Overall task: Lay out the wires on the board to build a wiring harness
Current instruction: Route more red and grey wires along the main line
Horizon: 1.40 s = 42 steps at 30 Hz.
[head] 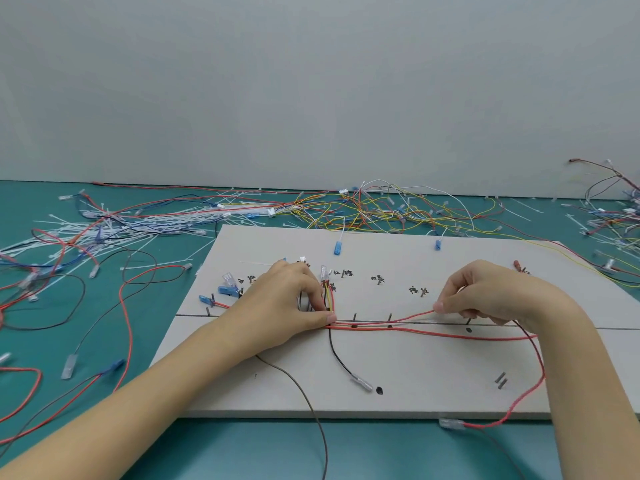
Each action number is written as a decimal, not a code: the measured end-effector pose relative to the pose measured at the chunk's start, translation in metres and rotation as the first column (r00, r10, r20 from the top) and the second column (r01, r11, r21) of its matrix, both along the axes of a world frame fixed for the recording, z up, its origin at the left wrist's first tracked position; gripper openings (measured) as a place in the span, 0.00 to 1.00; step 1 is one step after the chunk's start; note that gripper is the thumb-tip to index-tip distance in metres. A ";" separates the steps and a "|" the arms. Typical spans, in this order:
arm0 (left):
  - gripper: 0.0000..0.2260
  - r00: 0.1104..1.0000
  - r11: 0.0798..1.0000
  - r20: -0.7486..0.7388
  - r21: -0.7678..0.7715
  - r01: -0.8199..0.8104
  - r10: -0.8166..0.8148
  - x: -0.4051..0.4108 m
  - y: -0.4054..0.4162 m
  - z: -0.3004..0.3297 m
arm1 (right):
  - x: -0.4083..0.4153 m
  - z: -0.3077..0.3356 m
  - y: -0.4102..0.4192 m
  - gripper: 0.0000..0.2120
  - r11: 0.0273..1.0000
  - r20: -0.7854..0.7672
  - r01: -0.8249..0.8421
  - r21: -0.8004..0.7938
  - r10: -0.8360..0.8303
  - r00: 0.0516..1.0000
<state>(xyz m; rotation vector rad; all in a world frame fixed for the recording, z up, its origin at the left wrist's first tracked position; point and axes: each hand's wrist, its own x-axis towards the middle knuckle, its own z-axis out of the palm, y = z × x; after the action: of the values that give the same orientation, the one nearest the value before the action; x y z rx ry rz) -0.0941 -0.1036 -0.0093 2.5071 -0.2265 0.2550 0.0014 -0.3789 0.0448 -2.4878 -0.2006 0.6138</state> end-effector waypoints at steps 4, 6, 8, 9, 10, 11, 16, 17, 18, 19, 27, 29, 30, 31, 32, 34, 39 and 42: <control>0.07 1.000 1.000 -0.012 0.013 -0.009 0.009 0.000 0.000 0.000 | 0.003 -0.003 0.005 0.04 0.998 0.047 0.065 -0.011 -0.064 0.997; 0.05 1.000 1.000 -0.016 0.014 -0.001 0.001 -0.001 -0.001 0.002 | 0.002 -0.005 0.007 0.04 0.997 0.032 0.079 -0.014 -0.078 0.996; 0.05 1.000 1.000 0.002 0.001 0.030 -0.030 -0.003 -0.003 0.004 | 0.002 -0.006 0.007 0.04 0.996 0.014 0.089 -0.017 -0.089 0.996; 0.05 0.998 0.999 0.021 0.000 0.053 -0.053 -0.003 -0.005 0.004 | 0.001 -0.006 0.006 0.03 0.995 0.010 0.096 -0.017 -0.096 0.995; 0.04 0.996 0.997 0.044 0.005 0.075 -0.075 -0.003 -0.006 0.004 | 0.000 -0.006 0.005 0.03 0.994 0.011 0.106 -0.016 -0.105 0.994; 0.03 0.994 0.996 0.062 0.012 0.092 -0.093 -0.002 -0.008 0.004 | 0.000 -0.006 0.003 0.02 0.993 0.015 0.118 -0.014 -0.117 0.993; 0.02 0.989 0.991 0.070 -0.034 0.129 -0.127 -0.002 -0.009 0.006 | -0.006 -0.009 -0.015 0.04 0.980 0.036 0.196 0.015 -0.197 0.980; 0.02 0.990 0.991 0.066 -0.038 0.130 -0.128 -0.003 -0.009 0.007 | -0.008 -0.010 -0.019 0.06 0.974 0.014 0.221 0.042 -0.221 0.975; 0.02 0.990 0.991 0.064 -0.037 0.131 -0.128 -0.003 -0.009 0.007 | -0.010 -0.011 -0.021 0.08 0.969 -0.011 0.239 0.067 -0.239 0.971; 0.02 0.990 0.991 0.063 -0.031 0.129 -0.127 -0.002 -0.009 0.007 | -0.011 -0.011 -0.023 0.09 0.965 -0.036 0.247 0.084 -0.245 0.969; 0.02 0.997 0.997 0.007 0.007 0.073 -0.073 -0.002 -0.009 0.002 | -0.018 -0.019 -0.035 0.04 0.961 0.081 0.226 0.157 -0.240 0.967; 0.02 0.997 0.997 0.008 0.021 0.071 -0.071 -0.002 -0.009 0.001 | -0.023 -0.024 -0.035 0.03 0.962 0.167 0.185 0.203 -0.220 0.961; 0.02 0.997 0.996 0.011 0.039 0.076 -0.076 -0.002 -0.009 0.001 | -0.025 -0.027 -0.034 0.04 0.962 0.206 0.166 0.216 -0.211 0.956; 0.02 0.996 0.995 0.015 0.062 0.082 -0.083 -0.002 -0.009 0.001 | -0.028 -0.030 -0.033 0.04 0.965 0.247 0.152 0.214 -0.204 0.947; 0.03 0.996 0.992 0.018 0.088 0.087 -0.089 -0.002 -0.010 0.000 | -0.030 -0.034 -0.031 0.05 0.970 0.291 0.139 0.201 -0.194 0.937; 0.03 0.995 0.987 0.030 0.135 0.091 -0.095 -0.002 -0.010 0.001 | -0.032 -0.039 -0.029 0.07 0.978 0.364 0.118 0.172 -0.174 0.915; 0.03 0.993 0.980 0.033 0.173 0.103 -0.110 0.000 -0.011 0.002 | -0.032 -0.047 -0.031 0.08 0.986 0.443 0.088 0.139 -0.142 0.885; 0.03 0.993 0.979 0.032 0.174 0.106 -0.114 0.000 -0.011 0.003 | -0.032 -0.051 -0.032 0.08 0.988 0.466 0.080 0.131 -0.132 0.875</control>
<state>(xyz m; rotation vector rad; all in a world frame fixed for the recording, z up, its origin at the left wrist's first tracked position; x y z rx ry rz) -0.0942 -0.1141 -0.0067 2.6507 -0.4194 0.2525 -0.0308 -0.4106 -0.0061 -2.4816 -0.2701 -0.0657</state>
